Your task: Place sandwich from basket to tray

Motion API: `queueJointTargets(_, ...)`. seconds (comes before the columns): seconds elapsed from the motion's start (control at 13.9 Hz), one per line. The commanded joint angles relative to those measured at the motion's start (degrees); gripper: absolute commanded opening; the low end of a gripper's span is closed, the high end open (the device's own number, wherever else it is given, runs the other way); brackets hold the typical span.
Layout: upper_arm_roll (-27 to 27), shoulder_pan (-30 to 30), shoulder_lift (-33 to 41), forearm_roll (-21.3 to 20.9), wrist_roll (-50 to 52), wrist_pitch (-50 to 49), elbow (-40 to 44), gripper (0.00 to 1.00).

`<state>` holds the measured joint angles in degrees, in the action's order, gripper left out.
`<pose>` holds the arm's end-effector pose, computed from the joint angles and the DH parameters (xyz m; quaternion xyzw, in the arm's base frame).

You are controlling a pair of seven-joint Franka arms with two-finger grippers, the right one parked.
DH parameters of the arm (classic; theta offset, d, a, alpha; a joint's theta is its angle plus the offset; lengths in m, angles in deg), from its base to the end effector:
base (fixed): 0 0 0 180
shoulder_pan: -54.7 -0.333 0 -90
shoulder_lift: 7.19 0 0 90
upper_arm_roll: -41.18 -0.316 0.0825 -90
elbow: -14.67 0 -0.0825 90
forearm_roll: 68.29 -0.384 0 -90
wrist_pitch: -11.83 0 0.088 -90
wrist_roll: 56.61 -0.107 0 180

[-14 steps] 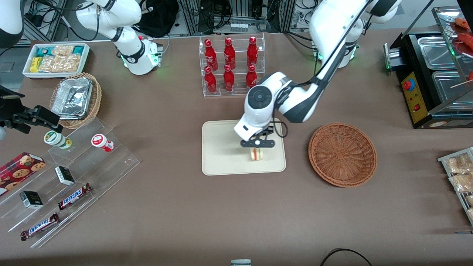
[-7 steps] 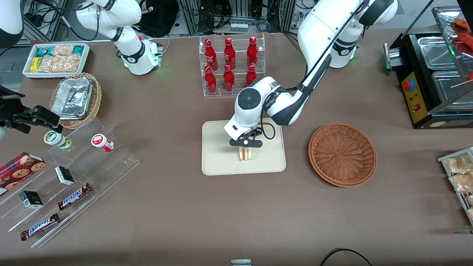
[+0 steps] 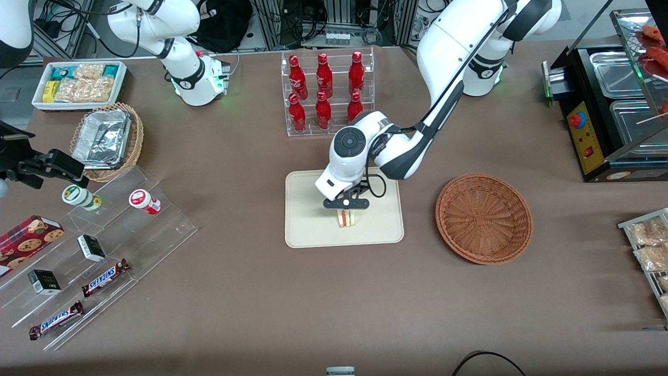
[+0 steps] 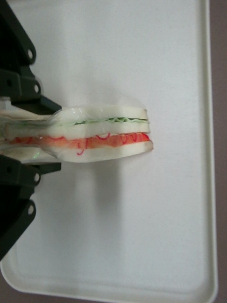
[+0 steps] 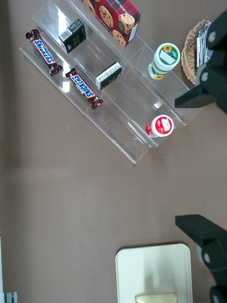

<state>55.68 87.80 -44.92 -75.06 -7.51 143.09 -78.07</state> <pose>0.4875 -0.4957 0.2517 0.9993 0.0017 -0.0113 0.0346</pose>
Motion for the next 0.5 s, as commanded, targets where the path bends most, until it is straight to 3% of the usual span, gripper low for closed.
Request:
queueJointTargets(0.0,-0.88,-0.40,5.89,-0.26,1.61,-2.13,-0.86,1.00)
queueJointTargets(0.43,-0.79,-9.27,22.94,1.84,2.05,-21.18,-1.22,1.00)
